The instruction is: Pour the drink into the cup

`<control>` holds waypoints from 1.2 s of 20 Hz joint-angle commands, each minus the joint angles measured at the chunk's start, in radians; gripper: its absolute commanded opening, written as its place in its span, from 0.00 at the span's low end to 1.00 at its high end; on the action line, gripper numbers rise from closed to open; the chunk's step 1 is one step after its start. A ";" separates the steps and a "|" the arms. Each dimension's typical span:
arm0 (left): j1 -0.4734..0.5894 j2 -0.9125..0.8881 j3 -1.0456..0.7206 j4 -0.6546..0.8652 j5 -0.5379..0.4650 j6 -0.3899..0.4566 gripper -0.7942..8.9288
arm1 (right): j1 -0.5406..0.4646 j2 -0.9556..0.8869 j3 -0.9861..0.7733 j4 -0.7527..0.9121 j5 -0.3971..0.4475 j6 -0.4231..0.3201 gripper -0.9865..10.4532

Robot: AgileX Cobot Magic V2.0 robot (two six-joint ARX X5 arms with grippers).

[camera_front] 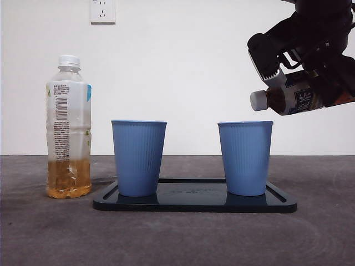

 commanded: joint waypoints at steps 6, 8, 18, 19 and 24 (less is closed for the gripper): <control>-0.003 0.003 0.020 0.006 0.005 0.012 0.60 | 0.010 0.006 0.035 0.026 0.034 -0.001 0.19; -0.003 0.003 0.020 0.006 0.005 0.012 0.60 | 0.010 0.005 0.035 0.026 0.034 0.066 0.19; -0.003 0.004 0.020 0.007 0.005 0.012 0.60 | -0.061 -0.204 0.036 0.023 -0.330 0.707 0.19; -0.003 0.004 0.020 0.007 0.005 0.012 0.60 | -0.082 -0.232 0.036 0.026 -0.395 0.779 0.19; -0.003 0.004 0.020 0.009 0.005 0.012 0.60 | -0.222 -0.320 0.016 0.085 -0.759 1.008 0.19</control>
